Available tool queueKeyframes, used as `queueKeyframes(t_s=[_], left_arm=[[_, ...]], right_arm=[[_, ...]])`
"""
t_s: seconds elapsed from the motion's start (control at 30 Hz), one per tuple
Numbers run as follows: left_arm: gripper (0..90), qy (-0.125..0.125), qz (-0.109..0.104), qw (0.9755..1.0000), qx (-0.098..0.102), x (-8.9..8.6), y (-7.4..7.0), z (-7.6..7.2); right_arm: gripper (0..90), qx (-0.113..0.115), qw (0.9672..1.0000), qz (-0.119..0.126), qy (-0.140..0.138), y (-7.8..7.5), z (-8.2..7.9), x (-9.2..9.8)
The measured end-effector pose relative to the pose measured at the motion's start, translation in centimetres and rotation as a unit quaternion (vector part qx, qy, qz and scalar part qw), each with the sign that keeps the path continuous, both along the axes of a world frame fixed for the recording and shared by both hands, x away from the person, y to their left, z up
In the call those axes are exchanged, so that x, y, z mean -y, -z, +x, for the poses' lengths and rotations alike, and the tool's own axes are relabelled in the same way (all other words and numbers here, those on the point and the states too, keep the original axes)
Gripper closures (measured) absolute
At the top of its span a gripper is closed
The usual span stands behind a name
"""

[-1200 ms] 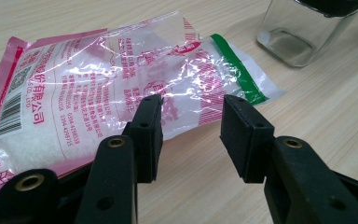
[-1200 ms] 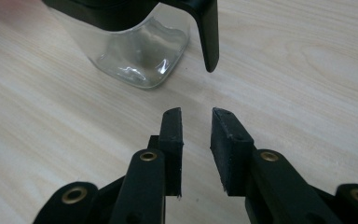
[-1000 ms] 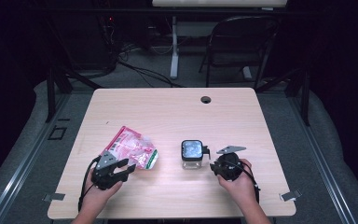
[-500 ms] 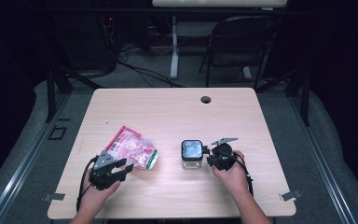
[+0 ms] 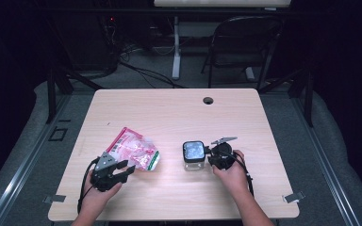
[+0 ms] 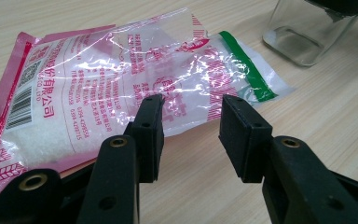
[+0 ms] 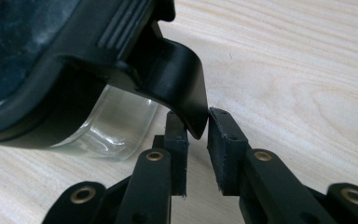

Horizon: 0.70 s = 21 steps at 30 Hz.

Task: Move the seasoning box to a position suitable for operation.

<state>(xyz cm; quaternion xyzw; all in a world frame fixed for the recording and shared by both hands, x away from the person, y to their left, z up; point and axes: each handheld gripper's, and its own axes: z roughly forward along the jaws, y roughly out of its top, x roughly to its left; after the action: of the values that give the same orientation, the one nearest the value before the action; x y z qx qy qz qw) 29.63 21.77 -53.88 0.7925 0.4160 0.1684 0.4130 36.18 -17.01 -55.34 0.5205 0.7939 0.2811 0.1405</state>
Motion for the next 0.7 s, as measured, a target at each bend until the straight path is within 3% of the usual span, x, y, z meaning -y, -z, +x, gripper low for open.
queueKeyframes(t_s=[0.33, 0.7], left_arm=[[59.7, -0.001, -0.001, 1.0000, 0.000, -0.1, 0.0, 0.0], [59.7, -0.003, 0.001, 1.0000, 0.002, 0.0, -0.1, -0.1]], right_arm=[[80.3, 0.011, 0.9992, -0.035, -0.015, -0.1, -0.4, -0.6], [79.8, 0.006, 0.9989, -0.038, -0.027, -0.2, -2.3, -1.1]])
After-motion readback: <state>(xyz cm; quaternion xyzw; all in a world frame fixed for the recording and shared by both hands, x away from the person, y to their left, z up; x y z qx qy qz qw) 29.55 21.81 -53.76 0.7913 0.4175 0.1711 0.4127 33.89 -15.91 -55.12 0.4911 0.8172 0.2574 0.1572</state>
